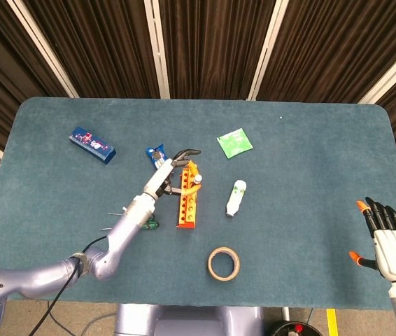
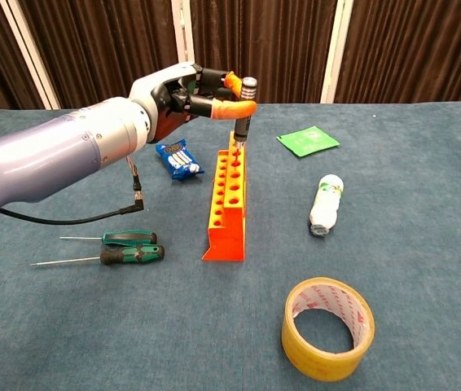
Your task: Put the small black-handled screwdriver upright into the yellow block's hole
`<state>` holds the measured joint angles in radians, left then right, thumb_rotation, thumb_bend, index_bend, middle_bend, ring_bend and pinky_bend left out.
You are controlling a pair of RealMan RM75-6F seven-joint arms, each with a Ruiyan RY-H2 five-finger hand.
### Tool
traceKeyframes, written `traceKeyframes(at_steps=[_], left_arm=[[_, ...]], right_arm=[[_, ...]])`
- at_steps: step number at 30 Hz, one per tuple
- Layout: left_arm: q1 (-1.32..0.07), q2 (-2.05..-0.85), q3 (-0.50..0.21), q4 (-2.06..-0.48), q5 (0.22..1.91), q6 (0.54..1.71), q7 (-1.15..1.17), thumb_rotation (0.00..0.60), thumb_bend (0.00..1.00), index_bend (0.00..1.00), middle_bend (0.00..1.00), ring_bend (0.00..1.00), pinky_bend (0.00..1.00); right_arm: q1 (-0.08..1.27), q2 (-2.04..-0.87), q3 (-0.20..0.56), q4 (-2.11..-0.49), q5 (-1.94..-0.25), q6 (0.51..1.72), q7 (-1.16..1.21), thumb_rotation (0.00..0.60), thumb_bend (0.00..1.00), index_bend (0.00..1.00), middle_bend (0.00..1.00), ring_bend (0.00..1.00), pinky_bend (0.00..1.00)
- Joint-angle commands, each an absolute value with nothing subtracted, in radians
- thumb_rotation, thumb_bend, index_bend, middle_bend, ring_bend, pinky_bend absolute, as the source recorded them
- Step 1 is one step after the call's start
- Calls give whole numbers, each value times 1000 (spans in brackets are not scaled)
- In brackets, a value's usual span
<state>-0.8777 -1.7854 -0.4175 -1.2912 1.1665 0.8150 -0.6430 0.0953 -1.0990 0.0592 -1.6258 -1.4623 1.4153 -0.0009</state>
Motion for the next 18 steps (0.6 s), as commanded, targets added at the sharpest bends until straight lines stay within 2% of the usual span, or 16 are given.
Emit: traceKeyframes(at_steps=[1,18], left_arm=[[-876,-1785,-416,-1293,1165,815,-644,600,372,741,113,0,0],[-881,-1803,-402,-1254,1159,796,-639,600,372,746,117,0,1]], right_arm=[[95,-1099,59,-1625,-1463,1416,1,600,0,70,0,0,0],[95,-1100,59,-1624,-1464,1418,2,600,0,70,0,0,0]])
